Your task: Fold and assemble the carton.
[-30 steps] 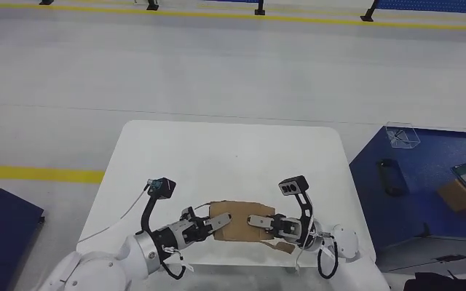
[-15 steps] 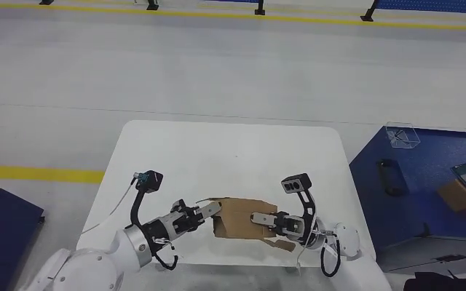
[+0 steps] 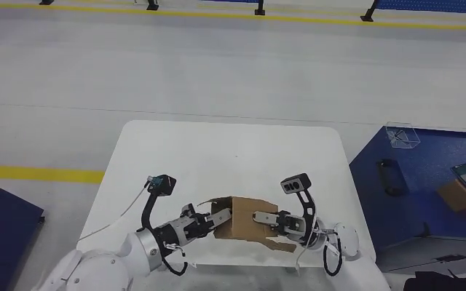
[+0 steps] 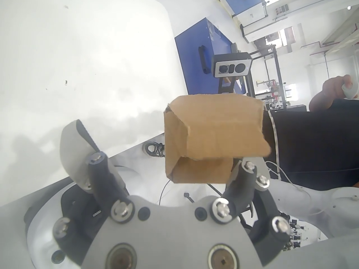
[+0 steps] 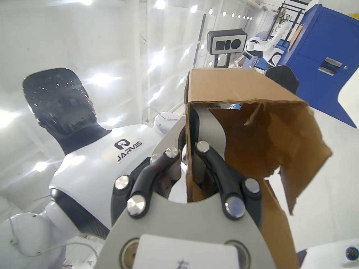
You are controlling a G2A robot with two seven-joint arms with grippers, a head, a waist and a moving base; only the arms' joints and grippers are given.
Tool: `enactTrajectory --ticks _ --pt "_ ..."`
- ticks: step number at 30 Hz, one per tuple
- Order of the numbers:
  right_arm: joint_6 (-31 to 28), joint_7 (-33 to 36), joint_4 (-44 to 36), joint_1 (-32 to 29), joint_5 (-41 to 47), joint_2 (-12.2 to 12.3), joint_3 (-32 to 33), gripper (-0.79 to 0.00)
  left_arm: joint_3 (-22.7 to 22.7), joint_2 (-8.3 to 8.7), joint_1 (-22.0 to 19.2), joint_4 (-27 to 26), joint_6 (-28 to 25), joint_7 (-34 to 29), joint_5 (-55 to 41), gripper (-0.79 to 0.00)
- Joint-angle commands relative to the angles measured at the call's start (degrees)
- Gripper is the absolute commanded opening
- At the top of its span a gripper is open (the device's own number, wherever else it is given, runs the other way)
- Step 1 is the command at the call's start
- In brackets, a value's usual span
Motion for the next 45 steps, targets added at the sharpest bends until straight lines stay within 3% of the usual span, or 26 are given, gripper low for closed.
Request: enactTrajectory --ticks 1,10,14,25,33,45 --pt "3.1 0.1 0.9 0.1 4.6 -0.1 0.2 -0.785 -1.6 -0.02 0.4 0.0 -0.5 0.2 -1.9 0.0" --pt "23.1 3.5 4.3 1.0 24.2 -0.6 -1.4 -0.785 -18.9 0.07 7.2 0.0 -5.4 1.4 -18.2 0.0" --pt "31.7 4.9 4.5 0.8 26.7 -0.5 -2.6 -0.785 -23.2 0.33 9.9 0.0 -5.1 0.1 -17.3 0.0" --pt "44.2 5.6 4.3 -0.4 26.9 0.0 -3.6 -0.785 -13.1 0.49 5.4 0.0 -7.6 -4.4 -8.4 0.0" --pt "44.2 5.6 4.2 -0.4 26.8 0.0 -3.5 -0.785 -9.7 0.34 2.8 0.0 -4.6 -5.6 -6.7 0.0" --pt "44.2 5.6 4.2 -0.4 26.8 0.0 -3.5 -0.785 -8.0 0.35 2.1 0.0 -11.0 -9.5 -7.7 0.0"
